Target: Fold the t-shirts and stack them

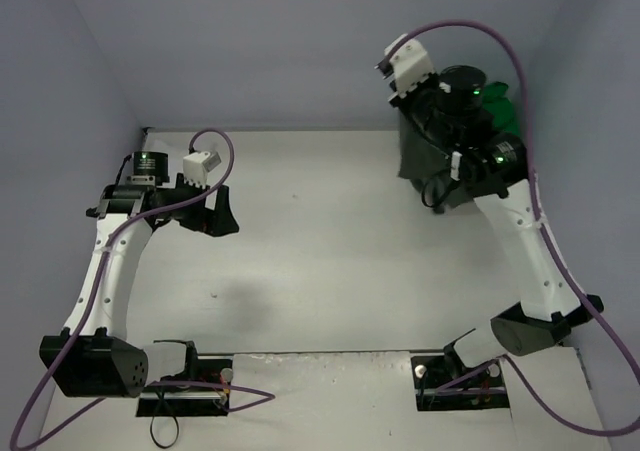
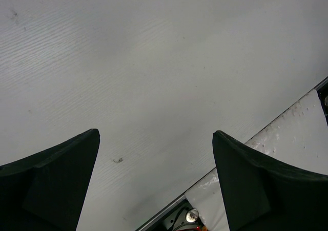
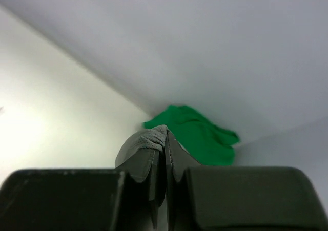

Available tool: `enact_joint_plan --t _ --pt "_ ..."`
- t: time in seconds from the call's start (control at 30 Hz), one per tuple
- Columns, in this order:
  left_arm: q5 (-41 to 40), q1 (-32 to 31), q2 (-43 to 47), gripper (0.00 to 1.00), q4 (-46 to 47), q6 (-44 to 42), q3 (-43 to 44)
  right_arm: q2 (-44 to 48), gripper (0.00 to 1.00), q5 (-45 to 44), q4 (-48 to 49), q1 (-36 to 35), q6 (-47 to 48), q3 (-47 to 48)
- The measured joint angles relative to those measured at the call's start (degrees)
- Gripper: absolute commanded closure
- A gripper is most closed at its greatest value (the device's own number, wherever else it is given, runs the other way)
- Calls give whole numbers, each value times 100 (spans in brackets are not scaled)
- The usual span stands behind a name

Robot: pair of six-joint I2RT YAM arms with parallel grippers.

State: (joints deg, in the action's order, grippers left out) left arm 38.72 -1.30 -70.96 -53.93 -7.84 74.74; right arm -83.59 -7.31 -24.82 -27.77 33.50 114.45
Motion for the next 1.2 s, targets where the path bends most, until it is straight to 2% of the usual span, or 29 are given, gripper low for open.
enact_joint_plan --t 0.27,0.3,0.33,0.37,0.4,0.43,0.53,0.63,0.87,1.0,1.1,1.2 --pt "4 94 203 15 24 52 -74 -1167 100 1145 -120 -1062 -389 -535" --pt "20 136 216 15 24 57 -79 -1362 95 1316 -111 -1202 -439 -542" --pt "35 195 240 14 31 63 -94 -1556 65 1436 -87 -1338 -516 -555" --pt "46 254 254 14 33 68 -114 -1753 50 1541 -68 -1473 -634 -575" --pt "63 348 273 14 35 83 -142 -1937 45 1626 -55 -1587 -678 -573" --pt "74 442 284 14 28 96 -160 -2142 36 1716 -35 -1681 -734 -570" --pt "92 605 326 14 61 125 -197 -2498 34 1781 -11 -1845 -815 -605" --pt "122 623 369 14 66 142 -236 -2396 31 1694 177 -1753 -815 -1130" --pt "214 623 356 14 68 170 -236 -1384 32 1615 352 -1259 -710 -2986" --pt "205 623 330 14 68 190 -236 -866 33 1834 413 -1276 -649 -3897" --pt "127 667 356 14 83 225 -236 -885 34 2057 492 -1314 -647 -4170" --pt "96 1045 509 14 188 361 -236 -1040 36 2295 601 -1364 -662 -4197"
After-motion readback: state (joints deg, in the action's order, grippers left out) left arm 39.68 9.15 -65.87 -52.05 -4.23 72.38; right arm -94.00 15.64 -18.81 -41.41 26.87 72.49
